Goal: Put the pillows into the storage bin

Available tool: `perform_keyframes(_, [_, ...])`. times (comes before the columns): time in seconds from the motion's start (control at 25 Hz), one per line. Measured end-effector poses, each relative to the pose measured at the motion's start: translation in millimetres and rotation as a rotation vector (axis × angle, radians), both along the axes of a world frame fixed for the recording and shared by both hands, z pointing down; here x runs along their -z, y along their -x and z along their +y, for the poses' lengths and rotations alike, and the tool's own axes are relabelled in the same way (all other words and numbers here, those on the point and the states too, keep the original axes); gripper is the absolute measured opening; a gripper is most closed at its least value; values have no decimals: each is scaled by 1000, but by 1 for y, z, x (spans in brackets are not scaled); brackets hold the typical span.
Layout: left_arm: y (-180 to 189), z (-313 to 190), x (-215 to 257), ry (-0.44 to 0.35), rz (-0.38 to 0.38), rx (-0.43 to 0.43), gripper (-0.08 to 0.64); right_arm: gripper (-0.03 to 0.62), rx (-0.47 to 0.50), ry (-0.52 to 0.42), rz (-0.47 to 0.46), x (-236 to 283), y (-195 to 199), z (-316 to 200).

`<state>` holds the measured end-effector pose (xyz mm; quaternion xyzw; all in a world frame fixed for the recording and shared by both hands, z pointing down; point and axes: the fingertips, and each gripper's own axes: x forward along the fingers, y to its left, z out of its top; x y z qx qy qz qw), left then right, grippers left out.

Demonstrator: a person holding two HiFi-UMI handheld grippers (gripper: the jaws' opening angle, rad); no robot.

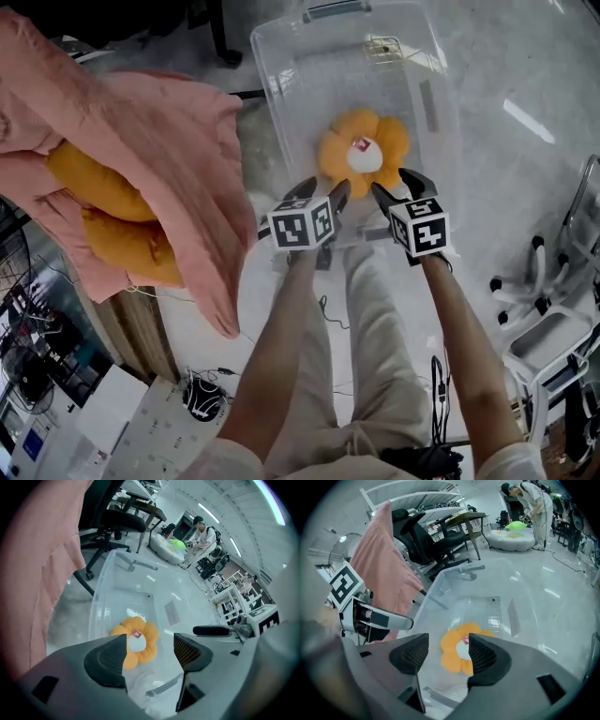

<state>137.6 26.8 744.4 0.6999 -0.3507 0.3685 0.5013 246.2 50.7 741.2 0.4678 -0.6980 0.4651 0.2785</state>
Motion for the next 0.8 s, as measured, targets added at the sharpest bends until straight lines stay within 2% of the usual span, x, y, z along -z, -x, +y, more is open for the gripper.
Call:
perform_keyframes(0.16, [7, -13, 40, -50, 32, 54, 321, 285, 12, -49, -19, 34, 6, -11])
perform_keyframes(0.32, [9, -15, 85, -105, 63, 69, 318, 309, 8, -88, -64, 73, 11, -16])
perform_keyframes(0.52, [11, -12, 134, -146, 120, 70, 318, 325, 53, -153, -85, 121, 21, -24])
perform_keyframes(0.64, [29, -12, 157, -179, 122, 81, 313, 327, 87, -187, -106, 145, 41, -33])
perform_keyframes(0.8, [59, -21, 195, -244, 130, 165, 304, 328, 156, -234, -151, 181, 76, -42])
